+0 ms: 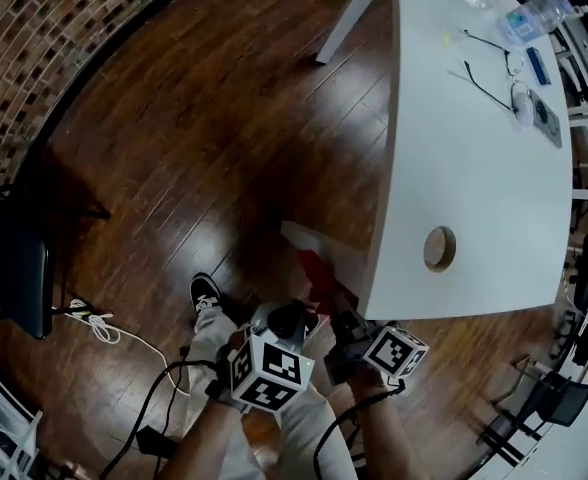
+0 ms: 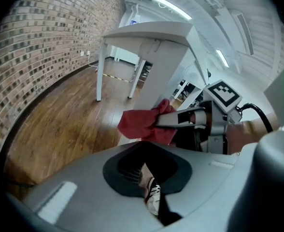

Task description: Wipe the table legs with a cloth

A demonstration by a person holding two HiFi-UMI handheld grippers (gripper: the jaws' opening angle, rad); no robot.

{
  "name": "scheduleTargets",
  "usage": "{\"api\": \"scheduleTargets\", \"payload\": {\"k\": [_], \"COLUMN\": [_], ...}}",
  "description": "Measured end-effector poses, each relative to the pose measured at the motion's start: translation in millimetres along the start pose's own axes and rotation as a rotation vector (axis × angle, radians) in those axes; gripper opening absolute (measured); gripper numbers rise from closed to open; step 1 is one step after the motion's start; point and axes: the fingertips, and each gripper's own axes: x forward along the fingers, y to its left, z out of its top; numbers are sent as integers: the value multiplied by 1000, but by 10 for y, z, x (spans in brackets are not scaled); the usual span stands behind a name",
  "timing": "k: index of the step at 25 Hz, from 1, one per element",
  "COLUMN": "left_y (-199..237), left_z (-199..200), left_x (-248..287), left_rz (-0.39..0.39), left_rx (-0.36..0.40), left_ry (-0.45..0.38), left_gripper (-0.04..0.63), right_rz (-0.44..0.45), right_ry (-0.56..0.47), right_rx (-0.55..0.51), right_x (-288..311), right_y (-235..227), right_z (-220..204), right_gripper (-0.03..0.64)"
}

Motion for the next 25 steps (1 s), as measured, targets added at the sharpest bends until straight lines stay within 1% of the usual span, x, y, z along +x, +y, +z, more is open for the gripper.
{"api": "scheduleTargets", "payload": {"k": [4,7,9,13,14,16,18,21,25], "left_y": [186,311,384,504,531,557,605,777,1087], "left_z": [-326,-534,-628,-734,-764,-848,-988,-1262,-1617], "left_x": [-11,30,68,224,274,382,514,679,838], "left_rz": [19,24,28,32,22,-27,-59,-34,2], "left_rx": [-61,-91,-105,-132,-140,-165,-195,-218,-238], "left_ry": [12,14,10,-17,-31,-66,-81,-74,-70], "left_gripper": [-5,-5,-3,-3,-5,-3,-3,-5,-3], "right_rz": [-18,-86,-98,-158,-170,-195,-223,-257,-271], "right_ry": [26,44,51,77,84,102,117,110,82], "right_rx": [0,15,24,9,6,5,-3,-7,15], "right_x": [271,433,569,857,951,1131,1293,1520,1890], "right_y": [-205,-511,-656,-1107,-1212,-1427,-1668,-2039,-2530], "right_z": [-110,-266,-358,-523,-576,-698,-799,-937,-1160], "right_gripper": [104,104,104,103,101,101,100,100,97]}}
